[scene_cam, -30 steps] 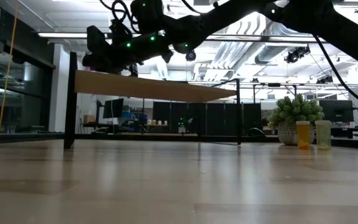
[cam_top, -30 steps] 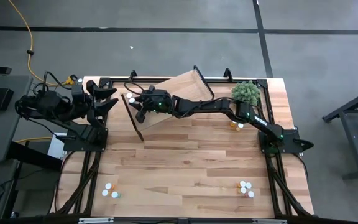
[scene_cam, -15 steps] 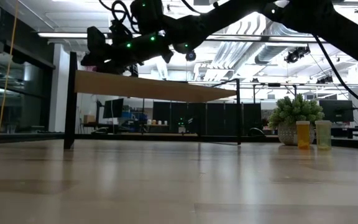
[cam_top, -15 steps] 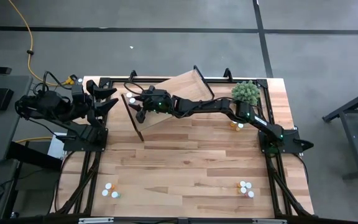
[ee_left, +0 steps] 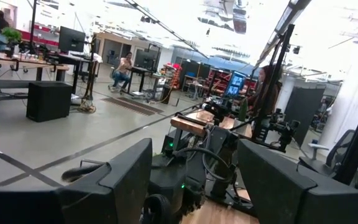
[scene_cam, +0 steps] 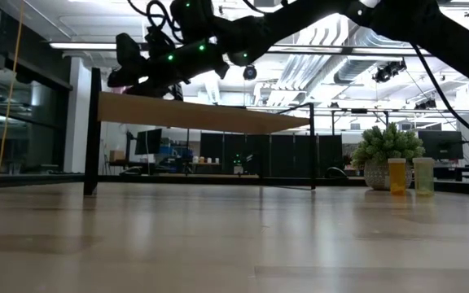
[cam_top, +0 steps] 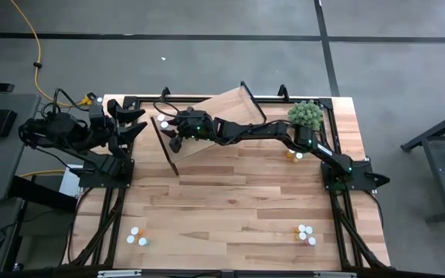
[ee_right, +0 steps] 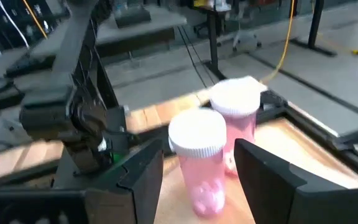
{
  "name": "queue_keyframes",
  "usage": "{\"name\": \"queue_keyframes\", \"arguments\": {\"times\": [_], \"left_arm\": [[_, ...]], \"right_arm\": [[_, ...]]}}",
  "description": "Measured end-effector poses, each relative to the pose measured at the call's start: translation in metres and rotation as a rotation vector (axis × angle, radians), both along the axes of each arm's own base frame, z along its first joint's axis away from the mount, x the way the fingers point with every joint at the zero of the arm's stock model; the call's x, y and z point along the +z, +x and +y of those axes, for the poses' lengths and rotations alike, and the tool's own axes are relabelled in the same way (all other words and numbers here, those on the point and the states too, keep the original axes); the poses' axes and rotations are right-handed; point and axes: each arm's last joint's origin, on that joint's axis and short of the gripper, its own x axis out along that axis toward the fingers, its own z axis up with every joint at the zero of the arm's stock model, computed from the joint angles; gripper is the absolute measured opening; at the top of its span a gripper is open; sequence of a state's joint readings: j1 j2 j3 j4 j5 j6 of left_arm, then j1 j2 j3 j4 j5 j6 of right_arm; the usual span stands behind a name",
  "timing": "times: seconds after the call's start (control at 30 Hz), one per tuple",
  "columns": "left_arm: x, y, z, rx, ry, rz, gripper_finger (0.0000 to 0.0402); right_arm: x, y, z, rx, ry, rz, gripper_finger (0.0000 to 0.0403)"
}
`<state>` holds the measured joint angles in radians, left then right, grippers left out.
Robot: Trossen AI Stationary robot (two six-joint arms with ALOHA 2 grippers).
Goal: Pick and place medicine bottles onto shelf by color
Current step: Put the pink pill bottle on the shelf aligned with the other pink pill bottles
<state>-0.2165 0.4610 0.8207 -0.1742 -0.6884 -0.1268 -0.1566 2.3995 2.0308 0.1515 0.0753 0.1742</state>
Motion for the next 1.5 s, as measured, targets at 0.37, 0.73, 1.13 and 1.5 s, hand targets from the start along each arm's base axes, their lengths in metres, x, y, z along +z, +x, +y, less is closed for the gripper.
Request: {"name": "queue_keyframes", "arguments": {"times": [0.37,0.73,1.13,1.5], "left_arm": [[0.0,0.0,0.0,0.002,0.016,0.008,0.0225],[0.0,0.0,0.0,0.002,0.016,0.008,0.0225],[0.001,0.0,0.0,0.012,0.056,0.016,0.0225],[0.001,0.0,0.0,0.012,0.065,0.021,0.0225]], "right_arm": [[0.01,-0.006,0.001,0.013,-0.007,0.054,0.0189],[0.021,-0.016,0.003,0.055,-0.05,0.161,0.0189],[0.078,-0.055,0.007,0.198,-0.102,0.276,0.0189],[0.127,-0.157,0.031,0.233,-0.071,0.415,0.0189]]}}
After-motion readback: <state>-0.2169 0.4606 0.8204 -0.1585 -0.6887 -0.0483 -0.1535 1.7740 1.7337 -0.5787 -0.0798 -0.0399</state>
